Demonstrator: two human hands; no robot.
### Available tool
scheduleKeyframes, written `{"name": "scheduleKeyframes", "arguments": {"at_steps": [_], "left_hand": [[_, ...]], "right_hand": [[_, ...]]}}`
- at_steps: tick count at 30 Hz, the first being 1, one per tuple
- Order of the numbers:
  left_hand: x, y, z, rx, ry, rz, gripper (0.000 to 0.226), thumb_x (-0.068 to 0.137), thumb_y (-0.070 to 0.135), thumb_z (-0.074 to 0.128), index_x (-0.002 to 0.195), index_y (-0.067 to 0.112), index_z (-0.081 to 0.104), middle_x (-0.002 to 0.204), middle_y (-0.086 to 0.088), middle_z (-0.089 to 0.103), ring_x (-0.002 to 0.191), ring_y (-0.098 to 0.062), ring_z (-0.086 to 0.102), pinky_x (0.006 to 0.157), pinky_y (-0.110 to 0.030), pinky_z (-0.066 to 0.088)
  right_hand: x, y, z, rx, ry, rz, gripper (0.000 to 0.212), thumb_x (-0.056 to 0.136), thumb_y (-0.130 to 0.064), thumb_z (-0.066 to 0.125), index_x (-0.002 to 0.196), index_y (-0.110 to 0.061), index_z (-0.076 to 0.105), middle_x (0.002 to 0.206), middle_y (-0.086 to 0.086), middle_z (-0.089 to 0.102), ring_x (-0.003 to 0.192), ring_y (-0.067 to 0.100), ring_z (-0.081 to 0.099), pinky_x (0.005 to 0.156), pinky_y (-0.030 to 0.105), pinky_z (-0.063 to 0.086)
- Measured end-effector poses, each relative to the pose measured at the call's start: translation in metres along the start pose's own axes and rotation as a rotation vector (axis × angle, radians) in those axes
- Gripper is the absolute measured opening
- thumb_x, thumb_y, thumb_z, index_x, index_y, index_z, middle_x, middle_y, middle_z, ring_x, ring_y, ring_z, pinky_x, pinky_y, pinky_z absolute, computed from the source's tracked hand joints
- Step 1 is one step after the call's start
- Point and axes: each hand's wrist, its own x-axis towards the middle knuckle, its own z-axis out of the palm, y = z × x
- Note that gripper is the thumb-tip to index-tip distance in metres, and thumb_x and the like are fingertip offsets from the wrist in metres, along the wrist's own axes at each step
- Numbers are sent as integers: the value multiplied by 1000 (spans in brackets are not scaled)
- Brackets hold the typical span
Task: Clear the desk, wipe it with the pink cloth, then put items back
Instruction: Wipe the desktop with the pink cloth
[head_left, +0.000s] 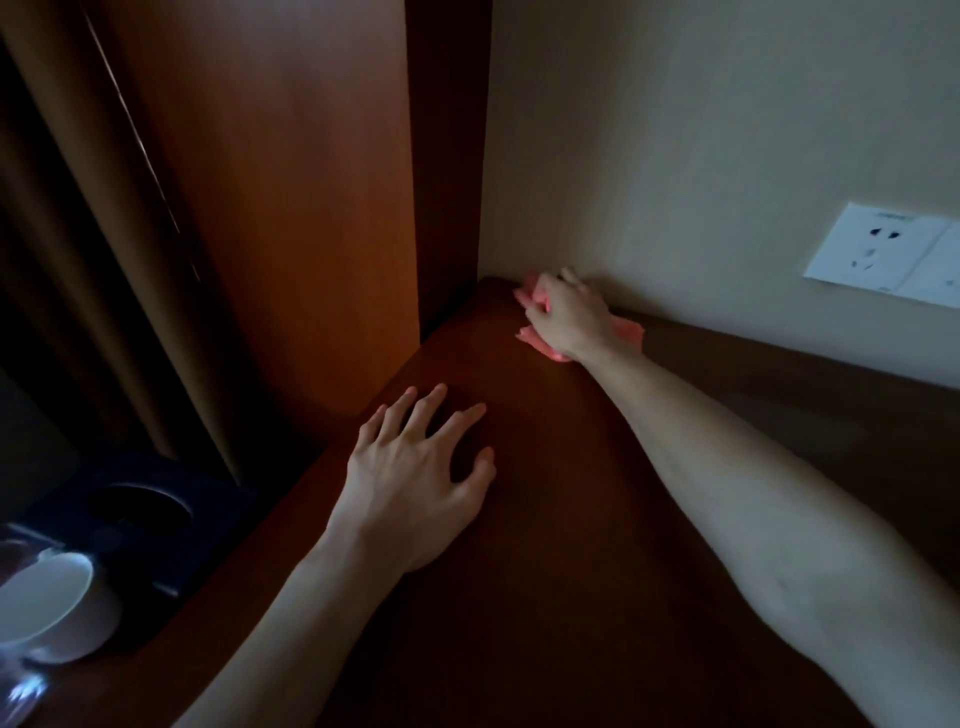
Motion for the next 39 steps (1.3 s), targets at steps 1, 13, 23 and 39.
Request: {"name": "scheduleKeyframes", "arguments": {"at_steps": [1,13,23,39], "left_hand": [[-1,1,-1,-1,-1,-4,61,97,71,20,156,52,16,170,8,3,156,-18,-5,124,-42,-2],[-7,3,1,31,-32,0,64,99,68,21,159,44,18,170,0,8,156,-23,2,126,-46,3],[1,-3,1,15,-36,-1,65,97,71,20,157,48,16,170,5,5,156,-20,-3,125,-44,1],[-1,2,-4,14,-51,2,62,98,70,23,156,49,18,170,7,5,156,-18,-2,123,-41,1]], "right_hand": [[-13,-4,-5,25,2,-37,25,96,-41,57,101,-17,63,112,10,60,100,38,62,84,42,51],[-222,-57,-80,220,-105,-336,27,93,-31,55,120,-33,56,118,-11,51,104,18,50,84,34,48],[-95,10,-38,31,-25,-98,19,91,-34,63,104,-20,63,112,6,57,104,35,58,82,36,42],[-88,-5,-41,60,-36,-112,21,92,-25,64,110,-15,67,120,8,61,109,34,58,92,36,42]]}}
